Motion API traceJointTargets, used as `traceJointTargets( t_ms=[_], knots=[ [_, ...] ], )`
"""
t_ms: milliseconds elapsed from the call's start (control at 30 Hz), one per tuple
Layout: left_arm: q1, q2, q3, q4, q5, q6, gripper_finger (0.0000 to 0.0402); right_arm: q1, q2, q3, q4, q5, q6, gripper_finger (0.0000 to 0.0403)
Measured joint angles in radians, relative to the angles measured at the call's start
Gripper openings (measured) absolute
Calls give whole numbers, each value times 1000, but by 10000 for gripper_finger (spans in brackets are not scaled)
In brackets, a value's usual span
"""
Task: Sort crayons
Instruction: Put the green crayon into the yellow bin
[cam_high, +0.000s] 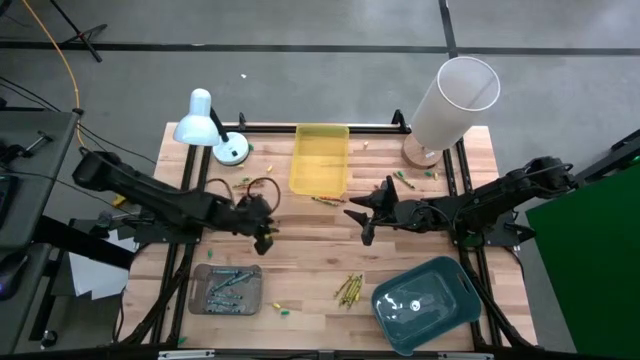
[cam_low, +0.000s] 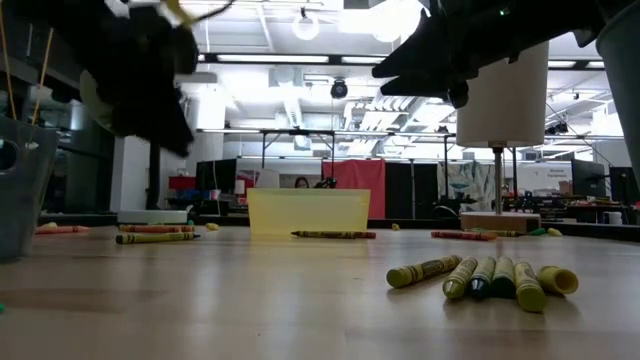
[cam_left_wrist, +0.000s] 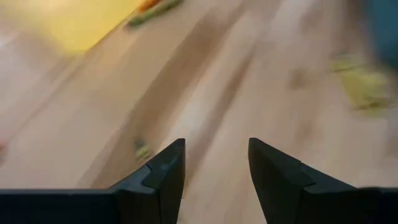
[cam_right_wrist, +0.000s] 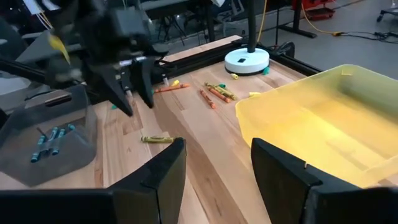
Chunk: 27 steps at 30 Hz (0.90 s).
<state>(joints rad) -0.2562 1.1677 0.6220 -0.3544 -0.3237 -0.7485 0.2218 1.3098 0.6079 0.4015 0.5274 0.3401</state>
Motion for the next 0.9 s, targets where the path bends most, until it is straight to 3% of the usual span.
traceJointTargets(
  t_ms=[100, 433, 900],
  knots=[
    [-2, 86, 40, -59, -48, -67, 161, 0, 0, 0, 3, -4, 0, 176],
    [39, 322, 108, -103, -17, -105, 161, 0, 0, 0, 6, -13, 0, 176],
    [71, 454, 114, -122, 1, -141, 161, 0, 0, 0, 6, -15, 0, 176]
  ],
)
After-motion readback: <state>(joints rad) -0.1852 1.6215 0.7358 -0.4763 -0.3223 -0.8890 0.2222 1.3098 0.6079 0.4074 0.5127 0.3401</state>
